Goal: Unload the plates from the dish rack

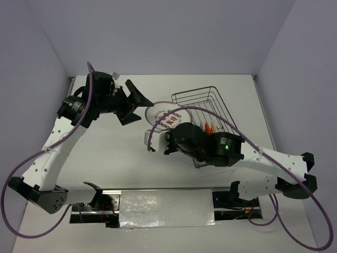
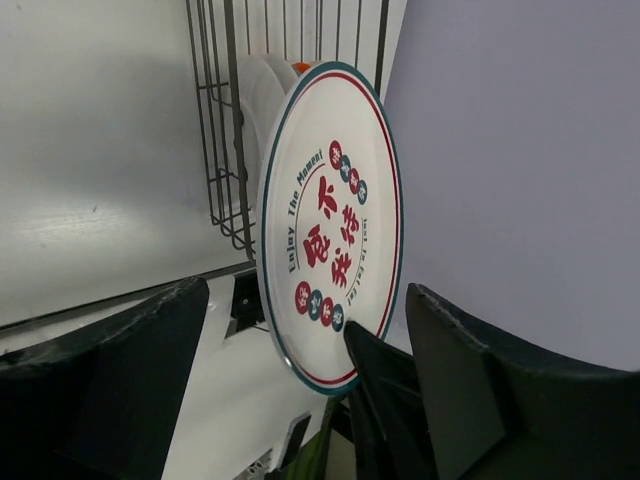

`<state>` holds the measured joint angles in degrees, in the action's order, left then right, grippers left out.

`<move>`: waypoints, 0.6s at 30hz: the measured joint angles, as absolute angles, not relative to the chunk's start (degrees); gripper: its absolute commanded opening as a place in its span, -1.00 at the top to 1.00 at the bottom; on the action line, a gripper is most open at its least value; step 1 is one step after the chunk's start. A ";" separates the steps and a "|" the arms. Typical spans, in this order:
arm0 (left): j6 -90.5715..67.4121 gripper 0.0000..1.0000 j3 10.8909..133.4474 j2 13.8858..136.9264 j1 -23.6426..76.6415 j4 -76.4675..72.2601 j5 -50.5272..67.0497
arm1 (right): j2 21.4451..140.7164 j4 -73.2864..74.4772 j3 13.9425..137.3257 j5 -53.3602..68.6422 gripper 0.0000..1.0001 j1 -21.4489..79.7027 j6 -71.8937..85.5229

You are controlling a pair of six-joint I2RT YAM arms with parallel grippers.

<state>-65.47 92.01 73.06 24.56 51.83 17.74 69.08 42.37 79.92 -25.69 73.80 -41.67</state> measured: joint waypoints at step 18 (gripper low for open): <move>-60.58 1.00 86.96 71.99 16.97 51.70 14.59 | 70.85 28.12 75.99 -25.10 -1.00 69.45 -36.56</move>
<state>-60.58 86.96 71.99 16.97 51.70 14.59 70.85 28.12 75.99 -25.10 69.45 -36.56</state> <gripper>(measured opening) 0.060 0.990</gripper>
